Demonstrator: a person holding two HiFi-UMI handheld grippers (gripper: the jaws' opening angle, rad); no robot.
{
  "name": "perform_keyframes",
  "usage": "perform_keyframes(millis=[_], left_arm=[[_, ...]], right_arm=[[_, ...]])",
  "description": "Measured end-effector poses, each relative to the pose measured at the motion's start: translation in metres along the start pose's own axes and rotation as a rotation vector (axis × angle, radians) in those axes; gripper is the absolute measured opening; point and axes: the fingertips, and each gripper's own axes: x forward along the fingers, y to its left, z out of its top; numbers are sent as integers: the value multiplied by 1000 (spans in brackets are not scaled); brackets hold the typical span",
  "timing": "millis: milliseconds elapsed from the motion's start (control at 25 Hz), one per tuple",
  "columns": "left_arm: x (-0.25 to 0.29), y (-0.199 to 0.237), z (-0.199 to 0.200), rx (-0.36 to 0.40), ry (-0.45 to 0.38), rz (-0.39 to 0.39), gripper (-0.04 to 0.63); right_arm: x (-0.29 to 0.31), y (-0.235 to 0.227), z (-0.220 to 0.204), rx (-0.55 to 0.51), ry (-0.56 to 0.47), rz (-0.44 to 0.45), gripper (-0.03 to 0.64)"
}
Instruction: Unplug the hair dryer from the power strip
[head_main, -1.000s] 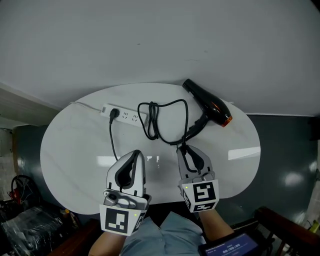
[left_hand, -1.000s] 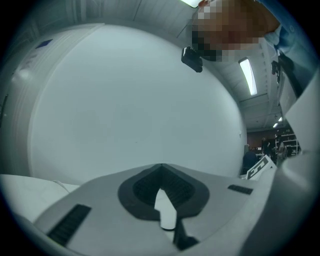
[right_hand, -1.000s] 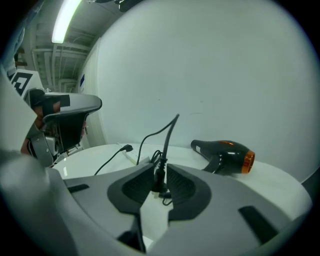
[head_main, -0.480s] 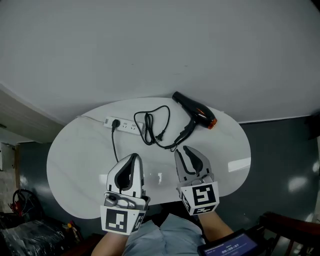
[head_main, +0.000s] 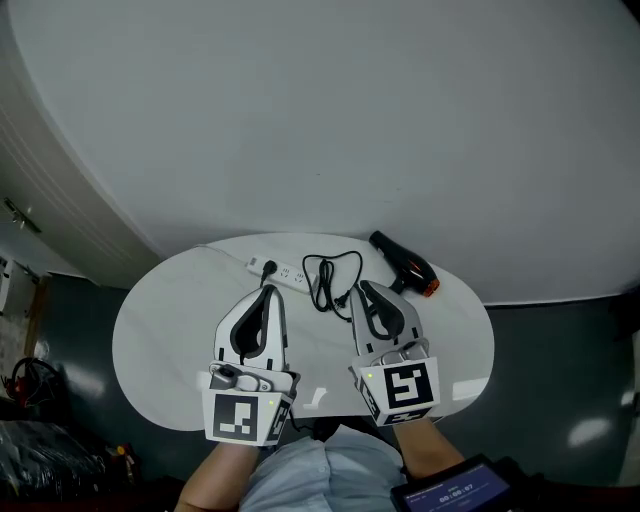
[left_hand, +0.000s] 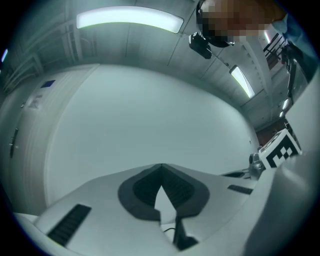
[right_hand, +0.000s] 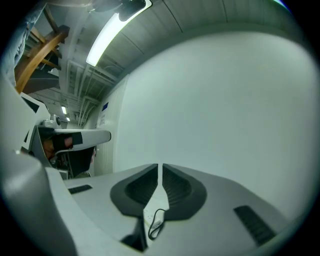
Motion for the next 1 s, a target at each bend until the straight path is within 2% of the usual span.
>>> perform_keyframes(millis=[160,360,520,1000], left_arm=[[-5,11,10,1,-31,35,-2],[-6,18,12,0,-38,51,-2],[-6,24,12,-4,-43,57,-2],[-6,36,12,-2,-47,82,-2]], right_arm=[[4,13,22,-43,-40,32,8],[5,26,24,-66,-50,63,2],[8,32,37,-73,-136,68,0],[18,43,40,-74,-137,105,0]])
